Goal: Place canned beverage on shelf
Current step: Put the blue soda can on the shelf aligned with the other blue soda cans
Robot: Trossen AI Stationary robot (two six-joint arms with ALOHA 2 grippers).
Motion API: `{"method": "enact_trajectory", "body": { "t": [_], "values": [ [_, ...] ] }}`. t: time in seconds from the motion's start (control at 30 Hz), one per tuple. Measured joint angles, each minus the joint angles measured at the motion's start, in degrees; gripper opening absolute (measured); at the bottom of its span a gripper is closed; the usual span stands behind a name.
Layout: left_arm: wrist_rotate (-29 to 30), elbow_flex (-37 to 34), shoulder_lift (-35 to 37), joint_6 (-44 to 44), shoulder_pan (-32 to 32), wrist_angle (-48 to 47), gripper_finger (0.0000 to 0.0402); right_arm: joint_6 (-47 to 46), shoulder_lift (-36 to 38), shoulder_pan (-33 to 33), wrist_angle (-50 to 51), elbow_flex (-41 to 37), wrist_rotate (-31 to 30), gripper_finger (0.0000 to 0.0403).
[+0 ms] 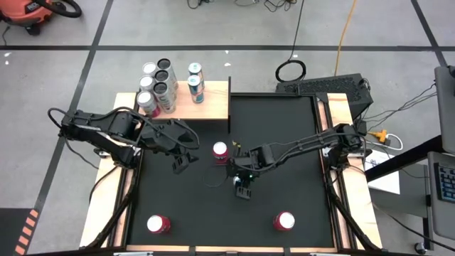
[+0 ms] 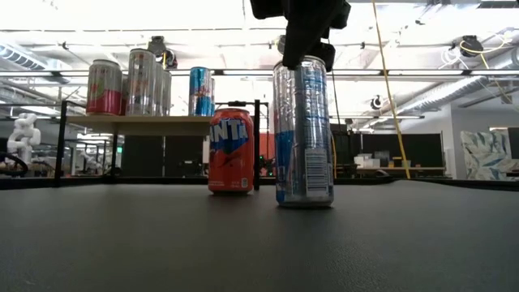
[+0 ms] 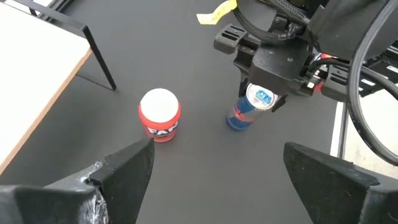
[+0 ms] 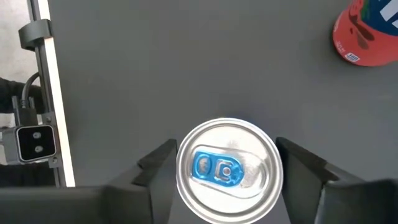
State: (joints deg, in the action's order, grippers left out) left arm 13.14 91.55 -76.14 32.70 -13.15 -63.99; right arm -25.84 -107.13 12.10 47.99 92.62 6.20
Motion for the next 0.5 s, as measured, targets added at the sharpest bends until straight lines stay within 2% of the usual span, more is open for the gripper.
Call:
{"method": "enact_trajectory", "body": {
  "t": [0.5],
  "values": [
    [2.70,0.00,0.00,3.01,0.00,0.02,0.0361,3.91,2.06,-0.11,1.22,-0.43,0.14,0.0195]
  ]
}}
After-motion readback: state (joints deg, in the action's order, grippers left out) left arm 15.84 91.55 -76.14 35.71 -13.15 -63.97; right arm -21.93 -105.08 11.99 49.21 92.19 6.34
